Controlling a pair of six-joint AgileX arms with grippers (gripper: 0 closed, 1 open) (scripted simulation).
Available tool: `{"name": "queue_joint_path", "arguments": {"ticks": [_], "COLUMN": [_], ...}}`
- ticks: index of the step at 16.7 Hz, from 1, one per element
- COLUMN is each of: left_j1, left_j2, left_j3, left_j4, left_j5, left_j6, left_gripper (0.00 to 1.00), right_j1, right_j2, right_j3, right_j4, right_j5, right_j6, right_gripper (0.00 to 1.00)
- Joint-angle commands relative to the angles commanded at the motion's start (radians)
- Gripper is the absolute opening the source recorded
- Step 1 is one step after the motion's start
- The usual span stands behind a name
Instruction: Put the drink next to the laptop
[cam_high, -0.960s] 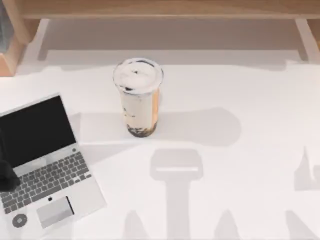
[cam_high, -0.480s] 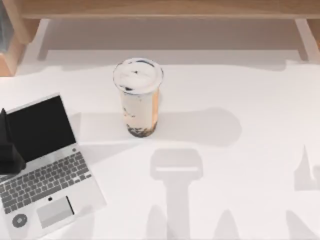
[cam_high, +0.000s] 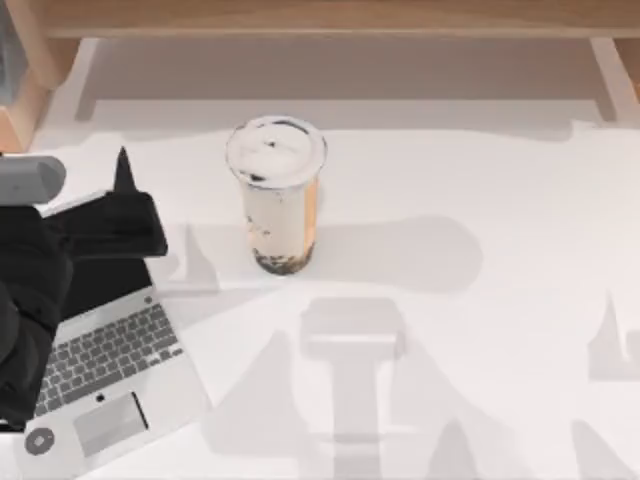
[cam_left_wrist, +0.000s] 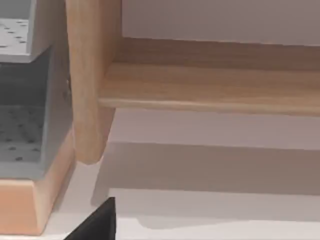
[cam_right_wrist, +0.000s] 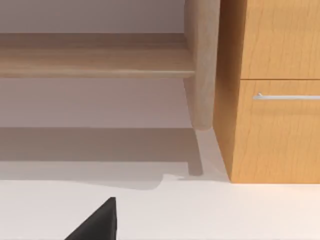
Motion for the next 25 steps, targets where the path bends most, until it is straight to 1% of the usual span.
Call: {"name": "queue_joint_path", "arguments": {"ticks": [4,7,10,12,15,21,23,25], "left_j1": [-0.189,-0.311,-0.406,-0.45,-0.481,-0.475,-0.45,-0.407], "left_j2": [0.422,0.687,0.883,0.969,1.026,1.025,1.043,1.075], "left_j3": [0.095,0.157,0.205,0.228,0.243,0.243,0.276,0.33], "left_j4": [0.267,0.442,0.578,0.641,0.685,0.682,0.675,0.661], "left_j5": [-0.177,-0.293,-0.384,-0.426,-0.455,-0.45,-0.424,-0.38], "left_j6": [-0.023,-0.039,-0.051,-0.057,-0.061,-0.06,-0.054,-0.045], "left_gripper": [1.0,1.0,1.0,1.0,1.0,1.0,1.0,1.0], "right_j1": [0.0,0.0,0.0,0.0,0.0,0.0,0.0,0.0], "right_j2": [0.0,0.0,0.0,0.0,0.0,0.0,0.0,0.0], "right_j3": [0.0,0.0,0.0,0.0,0.0,0.0,0.0,0.0], "right_j4": [0.0,0.0,0.0,0.0,0.0,0.0,0.0,0.0], "right_j5": [0.0,0.0,0.0,0.0,0.0,0.0,0.0,0.0], "right_j6": [0.0,0.0,0.0,0.0,0.0,0.0,0.0,0.0], "right_gripper": [1.0,1.0,1.0,1.0,1.0,1.0,1.0,1.0]}}
